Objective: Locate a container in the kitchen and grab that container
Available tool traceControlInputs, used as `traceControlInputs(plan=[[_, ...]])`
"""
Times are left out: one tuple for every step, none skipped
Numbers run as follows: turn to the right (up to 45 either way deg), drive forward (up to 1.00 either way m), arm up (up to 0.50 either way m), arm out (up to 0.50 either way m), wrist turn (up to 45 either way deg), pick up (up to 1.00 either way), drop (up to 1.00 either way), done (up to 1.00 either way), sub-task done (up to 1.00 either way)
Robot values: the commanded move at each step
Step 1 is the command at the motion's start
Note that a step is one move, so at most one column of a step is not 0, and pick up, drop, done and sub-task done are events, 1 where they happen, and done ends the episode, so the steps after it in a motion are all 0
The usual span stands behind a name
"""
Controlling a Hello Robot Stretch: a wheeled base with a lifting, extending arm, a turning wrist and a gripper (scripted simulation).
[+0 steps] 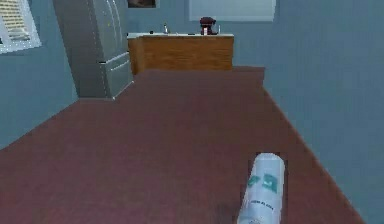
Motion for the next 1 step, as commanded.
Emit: traceControlInputs(plan=[[12.0, 0.0, 0.0, 0.0, 0.0, 0.0, 0.0, 0.0, 0.0]])
